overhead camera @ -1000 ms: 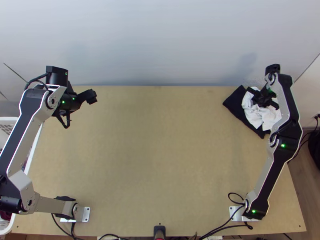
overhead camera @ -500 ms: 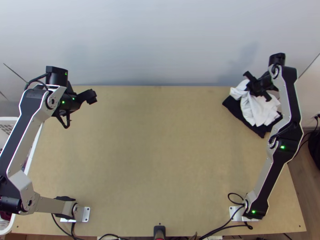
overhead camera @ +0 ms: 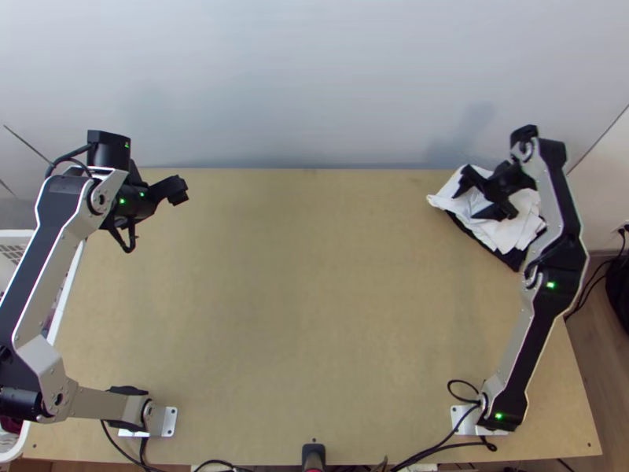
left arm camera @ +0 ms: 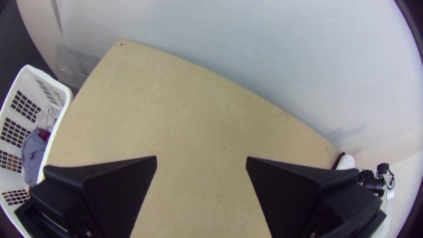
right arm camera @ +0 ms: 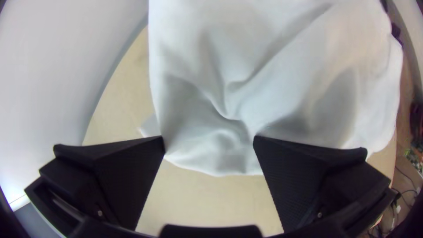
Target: Fold the t-shirt
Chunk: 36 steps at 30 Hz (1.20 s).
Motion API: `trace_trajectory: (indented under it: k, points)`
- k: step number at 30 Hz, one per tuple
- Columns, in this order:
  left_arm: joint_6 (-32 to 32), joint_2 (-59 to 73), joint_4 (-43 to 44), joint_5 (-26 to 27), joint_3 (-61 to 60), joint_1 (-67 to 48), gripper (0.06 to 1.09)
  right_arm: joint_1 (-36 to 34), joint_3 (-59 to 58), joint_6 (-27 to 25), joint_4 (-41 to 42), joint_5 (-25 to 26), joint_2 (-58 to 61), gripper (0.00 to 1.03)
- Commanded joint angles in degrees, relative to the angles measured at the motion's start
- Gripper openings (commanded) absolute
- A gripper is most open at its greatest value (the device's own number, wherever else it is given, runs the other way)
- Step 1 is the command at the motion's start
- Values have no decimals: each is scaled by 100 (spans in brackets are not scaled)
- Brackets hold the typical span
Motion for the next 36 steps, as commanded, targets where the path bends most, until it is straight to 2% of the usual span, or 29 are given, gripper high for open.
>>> trace_trajectory:
  k: [1, 7, 11, 15, 22, 36]
  points:
    - [-3, -1, -1, 1, -29, -10, 104, -428, 194, 4, -261, -322, -896, 92]
    - [-109, 43, 8, 1, 50, -194, 104, -806, 159, 127, -253, -313, -1599, 92]
    - [-153, 43, 8, 1, 103, -247, 104, -1395, -491, 189, -288, -207, -1573, 92]
    - [-117, -36, 8, 1, 86, -221, 104, -1835, -1133, -31, -279, -199, -1468, 92]
    - [-109, -116, -1, 1, -2, -186, 104, -2046, -1590, -172, -50, 65, -1353, 92]
    - [-74, -63, 8, 1, -2, -115, 104, -2019, -1396, -84, 187, 338, -457, 92]
